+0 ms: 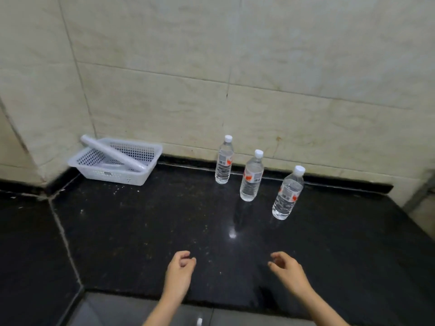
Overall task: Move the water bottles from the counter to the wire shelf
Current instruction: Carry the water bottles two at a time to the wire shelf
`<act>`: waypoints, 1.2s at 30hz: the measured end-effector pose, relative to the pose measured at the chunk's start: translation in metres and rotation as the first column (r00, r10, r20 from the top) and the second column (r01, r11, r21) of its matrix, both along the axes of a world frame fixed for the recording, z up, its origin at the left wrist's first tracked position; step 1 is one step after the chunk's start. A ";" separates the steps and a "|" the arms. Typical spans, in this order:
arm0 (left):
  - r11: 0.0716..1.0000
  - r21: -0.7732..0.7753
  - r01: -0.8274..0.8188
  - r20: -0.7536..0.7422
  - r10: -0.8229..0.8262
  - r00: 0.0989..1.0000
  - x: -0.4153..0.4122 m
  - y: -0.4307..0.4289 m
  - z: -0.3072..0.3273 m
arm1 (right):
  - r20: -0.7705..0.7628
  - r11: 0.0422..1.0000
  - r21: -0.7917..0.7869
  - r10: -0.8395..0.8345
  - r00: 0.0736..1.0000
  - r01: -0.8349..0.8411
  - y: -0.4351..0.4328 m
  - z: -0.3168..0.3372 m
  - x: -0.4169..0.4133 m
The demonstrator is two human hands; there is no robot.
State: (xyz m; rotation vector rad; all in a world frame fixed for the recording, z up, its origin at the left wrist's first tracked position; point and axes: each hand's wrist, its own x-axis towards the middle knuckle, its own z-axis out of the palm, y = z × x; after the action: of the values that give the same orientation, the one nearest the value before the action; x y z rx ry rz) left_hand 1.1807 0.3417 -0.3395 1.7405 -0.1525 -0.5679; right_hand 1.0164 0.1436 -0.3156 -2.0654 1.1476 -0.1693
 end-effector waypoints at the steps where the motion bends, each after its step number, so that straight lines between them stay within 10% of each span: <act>1: 1.000 0.011 0.023 0.007 -0.023 1.000 0.012 -0.010 0.000 | 0.014 1.000 0.002 -0.030 0.999 0.030 -0.008 -0.002 0.009; 21: 0.942 0.174 0.287 -0.006 -0.291 0.957 0.227 -0.178 0.002 | 0.288 0.816 0.029 -0.560 0.777 0.577 -0.093 0.010 0.256; 36: 0.881 0.047 0.470 0.224 -0.468 0.855 0.286 -0.330 0.011 | 0.412 0.516 0.189 -0.814 0.409 0.836 -0.162 -0.017 0.316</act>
State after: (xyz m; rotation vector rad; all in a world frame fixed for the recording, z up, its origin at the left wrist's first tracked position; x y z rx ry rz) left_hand 1.4669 0.0120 -0.3288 1.7602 -0.7615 -0.7130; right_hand 1.3319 -0.0180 -0.3326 -1.1566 1.7570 -1.1257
